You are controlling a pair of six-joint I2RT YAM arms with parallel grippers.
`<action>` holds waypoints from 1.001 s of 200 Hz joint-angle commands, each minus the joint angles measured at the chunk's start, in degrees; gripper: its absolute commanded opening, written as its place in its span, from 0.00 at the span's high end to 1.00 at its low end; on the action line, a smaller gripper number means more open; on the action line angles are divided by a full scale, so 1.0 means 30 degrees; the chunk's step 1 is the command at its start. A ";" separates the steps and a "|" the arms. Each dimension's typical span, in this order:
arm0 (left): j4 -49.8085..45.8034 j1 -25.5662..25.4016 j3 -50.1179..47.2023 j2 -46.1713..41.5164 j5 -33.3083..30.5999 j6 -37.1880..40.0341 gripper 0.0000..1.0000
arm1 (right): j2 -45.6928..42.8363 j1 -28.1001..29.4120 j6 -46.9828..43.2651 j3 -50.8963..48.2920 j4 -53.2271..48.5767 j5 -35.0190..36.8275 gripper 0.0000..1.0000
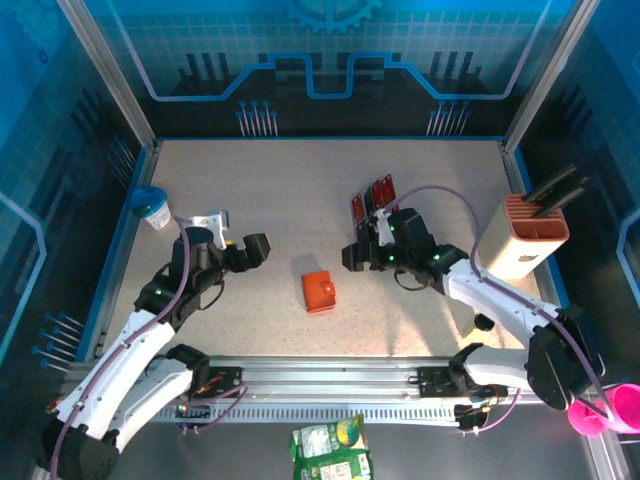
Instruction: Put the credit cards into the card holder
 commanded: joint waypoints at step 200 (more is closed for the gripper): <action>0.1577 -0.2226 -0.2355 0.1460 -0.0164 -0.2469 0.01 | 0.6376 0.5220 0.9372 -0.4693 1.1234 0.0003 0.60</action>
